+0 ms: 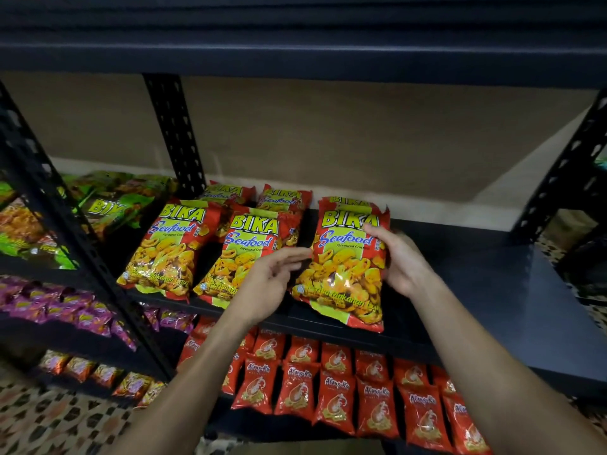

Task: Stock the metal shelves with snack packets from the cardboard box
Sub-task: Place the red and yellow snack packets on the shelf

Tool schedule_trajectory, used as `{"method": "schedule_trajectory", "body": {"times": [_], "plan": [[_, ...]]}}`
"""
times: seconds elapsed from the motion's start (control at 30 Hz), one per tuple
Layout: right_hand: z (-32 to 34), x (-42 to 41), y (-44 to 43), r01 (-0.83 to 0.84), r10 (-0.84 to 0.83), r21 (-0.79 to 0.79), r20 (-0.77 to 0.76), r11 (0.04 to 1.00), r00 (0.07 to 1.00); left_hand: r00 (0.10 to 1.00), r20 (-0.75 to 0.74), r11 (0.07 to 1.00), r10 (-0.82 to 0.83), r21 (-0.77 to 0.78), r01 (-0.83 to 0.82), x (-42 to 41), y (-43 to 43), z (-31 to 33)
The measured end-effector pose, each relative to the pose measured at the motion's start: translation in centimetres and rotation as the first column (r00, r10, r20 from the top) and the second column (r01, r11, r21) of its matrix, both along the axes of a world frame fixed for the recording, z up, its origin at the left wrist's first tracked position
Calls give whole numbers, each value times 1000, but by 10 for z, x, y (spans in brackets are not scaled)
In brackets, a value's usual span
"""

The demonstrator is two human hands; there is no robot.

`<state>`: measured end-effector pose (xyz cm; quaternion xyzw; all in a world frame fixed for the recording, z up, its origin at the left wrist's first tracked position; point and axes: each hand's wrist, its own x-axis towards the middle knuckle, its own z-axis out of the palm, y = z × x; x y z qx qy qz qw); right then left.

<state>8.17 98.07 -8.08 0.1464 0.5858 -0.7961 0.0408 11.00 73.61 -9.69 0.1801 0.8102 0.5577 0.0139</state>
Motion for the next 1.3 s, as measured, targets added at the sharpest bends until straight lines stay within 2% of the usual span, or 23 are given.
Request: {"method": "schedule_trajectory", "body": {"times": [0.1,0.23,0.33,0.43,0.57,0.9,1.13,1.3], "plan": [[-4,-4,-6,3,0,76,-36,997,999,992,-7,992,123,-23,-123,-4,22,2],[-11,-8,-15,56,-35,200,-109,978,993,997,-36,945,69,-317,-77,-6,60,-9],[-19,-10,-14,78,-32,335,-140,939,990,986,-134,870,104,-468,-155,-6,76,-25],[-21,-11,-9,83,-18,475,-140,876,990,952,-269,804,144,-530,-271,-6,84,-40],[-24,-13,-6,103,-18,484,-176,869,984,930,-317,725,184,-595,-347,-8,90,-50],[-25,-17,-2,255,-196,373,-188,892,962,919,-309,686,246,-615,-390,-5,106,-45],[-19,-11,7,261,-193,475,-189,841,963,954,-234,739,188,-606,-295,-8,98,-36],[-5,13,8,273,-159,586,-240,763,958,949,-242,812,200,-501,-299,3,76,-17]]}}
